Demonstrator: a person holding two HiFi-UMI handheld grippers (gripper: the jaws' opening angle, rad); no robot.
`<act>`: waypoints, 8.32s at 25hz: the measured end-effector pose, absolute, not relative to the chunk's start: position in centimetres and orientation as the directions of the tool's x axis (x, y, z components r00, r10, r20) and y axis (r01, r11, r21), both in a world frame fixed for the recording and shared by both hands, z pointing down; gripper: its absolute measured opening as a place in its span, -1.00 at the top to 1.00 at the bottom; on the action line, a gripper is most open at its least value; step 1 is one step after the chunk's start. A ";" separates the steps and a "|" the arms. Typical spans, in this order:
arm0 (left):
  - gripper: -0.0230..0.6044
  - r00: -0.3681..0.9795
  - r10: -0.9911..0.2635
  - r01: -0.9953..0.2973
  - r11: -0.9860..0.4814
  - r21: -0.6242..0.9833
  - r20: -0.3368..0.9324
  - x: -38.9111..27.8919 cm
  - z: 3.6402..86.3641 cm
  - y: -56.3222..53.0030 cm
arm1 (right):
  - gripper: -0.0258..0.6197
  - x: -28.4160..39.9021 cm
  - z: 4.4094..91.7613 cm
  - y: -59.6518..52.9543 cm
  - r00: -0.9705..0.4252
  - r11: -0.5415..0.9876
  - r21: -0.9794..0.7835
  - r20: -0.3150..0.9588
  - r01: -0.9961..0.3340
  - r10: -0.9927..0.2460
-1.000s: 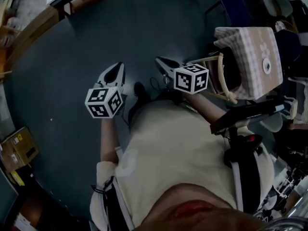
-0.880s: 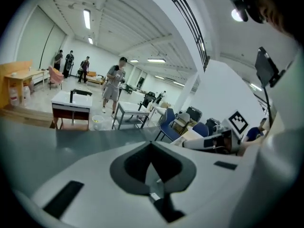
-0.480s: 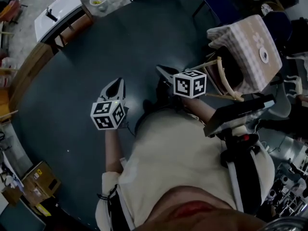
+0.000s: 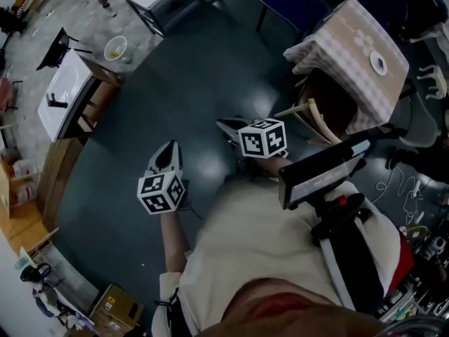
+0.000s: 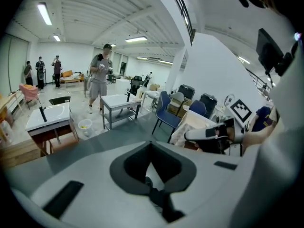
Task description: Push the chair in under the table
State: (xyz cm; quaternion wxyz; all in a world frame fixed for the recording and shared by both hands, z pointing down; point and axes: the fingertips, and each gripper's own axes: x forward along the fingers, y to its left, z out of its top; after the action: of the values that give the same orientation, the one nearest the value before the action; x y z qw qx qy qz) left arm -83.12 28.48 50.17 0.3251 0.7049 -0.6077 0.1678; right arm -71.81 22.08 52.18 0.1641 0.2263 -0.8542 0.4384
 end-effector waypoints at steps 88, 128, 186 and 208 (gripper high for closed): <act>0.90 0.616 -0.325 -0.433 -0.901 -0.036 0.718 -45.4 47.1 -37.1 | 0.88 -33.4 49.3 -26.2 -0.240 -0.143 -0.703 0.416 -0.697 -0.877; 0.90 0.660 -0.264 -0.383 -0.924 0.013 0.703 -45.3 49.0 -68.1 | 0.88 -33.7 48.0 -40.9 0.065 -0.469 -0.567 0.589 -0.677 -0.806; 0.46 0.410 -0.023 -0.651 -0.707 0.275 0.912 -50.2 67.4 -80.1 | 0.88 -31.3 52.5 -45.6 -0.038 -0.496 -0.600 0.660 -0.628 -0.750; 0.55 0.147 -0.098 -0.398 -0.917 -0.032 0.984 -50.2 67.5 -79.9 | 0.88 -31.4 52.5 -43.4 0.019 -0.550 -0.626 0.650 -0.553 -0.760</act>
State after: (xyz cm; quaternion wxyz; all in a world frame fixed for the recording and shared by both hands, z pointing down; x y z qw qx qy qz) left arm -50.24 -79.91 67.50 0.1189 0.7478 -0.1657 0.6318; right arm -31.39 -43.41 52.48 -0.0984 0.7070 -0.4642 0.5244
